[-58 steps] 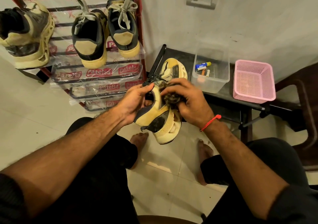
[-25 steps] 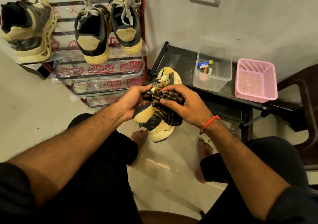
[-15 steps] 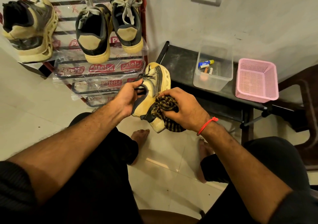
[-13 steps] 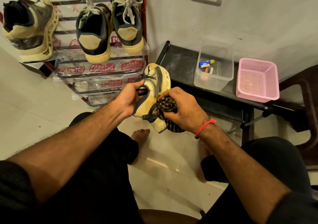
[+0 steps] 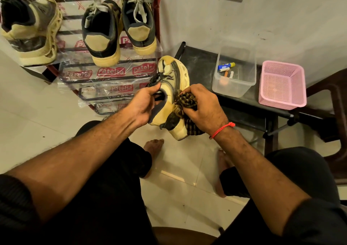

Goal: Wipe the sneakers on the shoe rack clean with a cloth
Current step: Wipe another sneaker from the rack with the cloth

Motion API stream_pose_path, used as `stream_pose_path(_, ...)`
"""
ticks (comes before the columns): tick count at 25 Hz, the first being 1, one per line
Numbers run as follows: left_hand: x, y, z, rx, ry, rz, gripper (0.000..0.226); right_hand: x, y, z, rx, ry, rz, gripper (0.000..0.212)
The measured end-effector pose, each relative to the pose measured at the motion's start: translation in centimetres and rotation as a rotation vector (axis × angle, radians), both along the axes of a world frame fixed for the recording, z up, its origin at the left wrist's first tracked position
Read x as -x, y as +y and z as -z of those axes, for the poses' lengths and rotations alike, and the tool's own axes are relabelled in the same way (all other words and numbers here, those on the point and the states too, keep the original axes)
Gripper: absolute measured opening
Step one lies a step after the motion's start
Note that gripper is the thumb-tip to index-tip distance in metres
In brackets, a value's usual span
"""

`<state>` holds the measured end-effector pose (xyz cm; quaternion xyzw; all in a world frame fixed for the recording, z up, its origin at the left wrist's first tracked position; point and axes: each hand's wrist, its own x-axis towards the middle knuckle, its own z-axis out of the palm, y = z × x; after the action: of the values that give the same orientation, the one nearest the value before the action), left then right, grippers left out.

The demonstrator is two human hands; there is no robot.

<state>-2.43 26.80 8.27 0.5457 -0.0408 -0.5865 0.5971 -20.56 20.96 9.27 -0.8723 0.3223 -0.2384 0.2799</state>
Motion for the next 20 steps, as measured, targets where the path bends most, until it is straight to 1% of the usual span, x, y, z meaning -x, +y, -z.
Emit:
stream_pose_path(3, 0.0, 0.1, 0.2, 0.021, -0.015, 0.038, 0.026, 0.2, -0.7, 0.5, -0.022, 0.02, 0.043, 0.03)
stream_pose_path(4, -0.1, 0.1, 0.2, 0.03, -0.019, 0.048, 0.025, 0.3, -0.8, 0.6, -0.04, 0.003, 0.058, 0.03)
stream_pose_path(6, -0.1, 0.1, 0.0, 0.04, -0.048, 0.089, 0.02, 0.7, -0.9, 0.6, -0.116, -0.094, 0.127, 0.031)
stream_pose_path(8, 0.0, 0.0, -0.2, 0.061, -0.042, 0.127, 0.023, 1.2, -1.0, 0.3, -0.215, -0.2, 0.184, 0.034)
stream_pose_path(9, -0.1, 0.1, -0.3, 0.07, -0.038, 0.145, 0.026, 1.4, -1.0, 0.1, -0.246, -0.214, 0.184, 0.035)
stream_pose_path(10, -0.1, 0.2, -0.5, 0.082, -0.044, 0.171, 0.028, 1.6, -0.9, -0.1, -0.262, -0.191, 0.158, 0.035)
stream_pose_path(12, -0.1, 0.5, -0.7, 0.108, -0.059, 0.249, 0.037, 1.8, -0.6, -0.3, -0.285, -0.074, 0.057, 0.037)
stream_pose_path(13, -0.1, 0.6, -0.8, 0.113, -0.066, 0.285, 0.043, 1.9, -0.5, -0.4, -0.305, -0.008, 0.005, 0.041)
stream_pose_path(14, 0.0, 0.6, -0.7, 0.114, -0.077, 0.3, 0.043, 2.0, -0.5, -0.4, -0.332, 0.046, -0.046, 0.046)
stream_pose_path(17, 0.0, 0.4, -0.3, 0.058, -0.181, 0.249, 0.017, 2.3, -0.6, -0.6, -0.381, 0.153, -0.193, 0.058)
stream_pose_path(18, -0.1, 0.3, -0.1, 0.034, -0.217, 0.228, 0.014, 2.2, -0.6, -0.5, -0.357, 0.168, -0.231, 0.059)
stream_pose_path(20, -0.4, 0.3, 0.1, -0.005, -0.252, 0.222, 0.02, 2.0, -0.4, -0.4, -0.259, 0.138, -0.258, 0.056)
